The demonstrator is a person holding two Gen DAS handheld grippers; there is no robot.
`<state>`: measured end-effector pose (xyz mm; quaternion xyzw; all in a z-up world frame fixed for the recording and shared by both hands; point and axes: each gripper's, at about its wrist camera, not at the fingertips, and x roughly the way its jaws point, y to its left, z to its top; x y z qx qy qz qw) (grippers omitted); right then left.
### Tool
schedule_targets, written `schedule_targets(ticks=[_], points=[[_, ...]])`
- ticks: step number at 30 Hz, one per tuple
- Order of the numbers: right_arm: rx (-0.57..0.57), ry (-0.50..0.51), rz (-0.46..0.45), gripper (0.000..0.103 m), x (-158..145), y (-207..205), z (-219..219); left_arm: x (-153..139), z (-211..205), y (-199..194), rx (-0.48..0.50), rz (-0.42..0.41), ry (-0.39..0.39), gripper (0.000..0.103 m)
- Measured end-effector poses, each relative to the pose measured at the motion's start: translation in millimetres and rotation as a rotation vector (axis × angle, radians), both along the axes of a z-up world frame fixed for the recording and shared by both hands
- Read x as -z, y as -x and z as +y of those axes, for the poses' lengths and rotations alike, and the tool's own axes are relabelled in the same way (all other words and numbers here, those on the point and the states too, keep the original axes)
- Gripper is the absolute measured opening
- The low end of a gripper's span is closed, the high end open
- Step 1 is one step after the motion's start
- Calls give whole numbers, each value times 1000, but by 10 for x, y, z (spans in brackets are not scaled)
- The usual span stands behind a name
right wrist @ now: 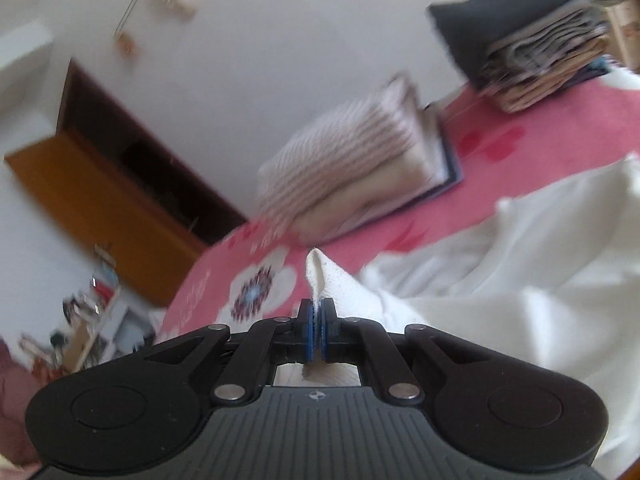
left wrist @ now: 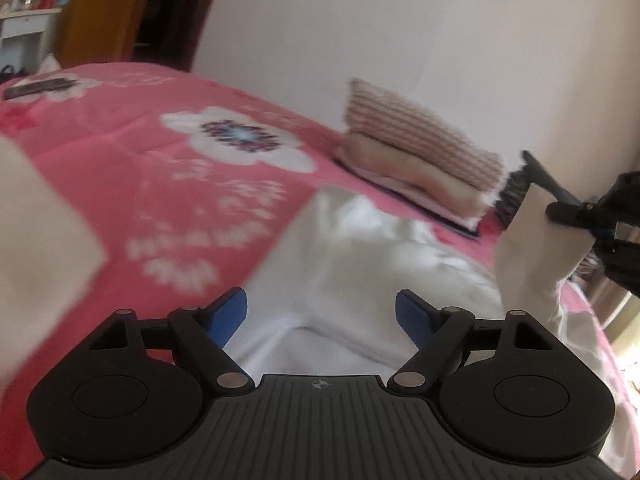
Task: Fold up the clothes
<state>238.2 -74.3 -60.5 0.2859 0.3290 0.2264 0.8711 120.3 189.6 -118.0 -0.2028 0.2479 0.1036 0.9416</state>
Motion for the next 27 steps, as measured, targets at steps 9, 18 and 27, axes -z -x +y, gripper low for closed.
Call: schedule_targets(ticks=[9,18,27], points=[[-140,228,-138,3,135,186,873,200,146,-89,-65,72,20,67],[-292,404,-258,1,188,154,1527,239,153,-67,-66,73,11,67],[-354,197,-80,7,352,-33,1427,228,188,-23,-49,41,23,69]])
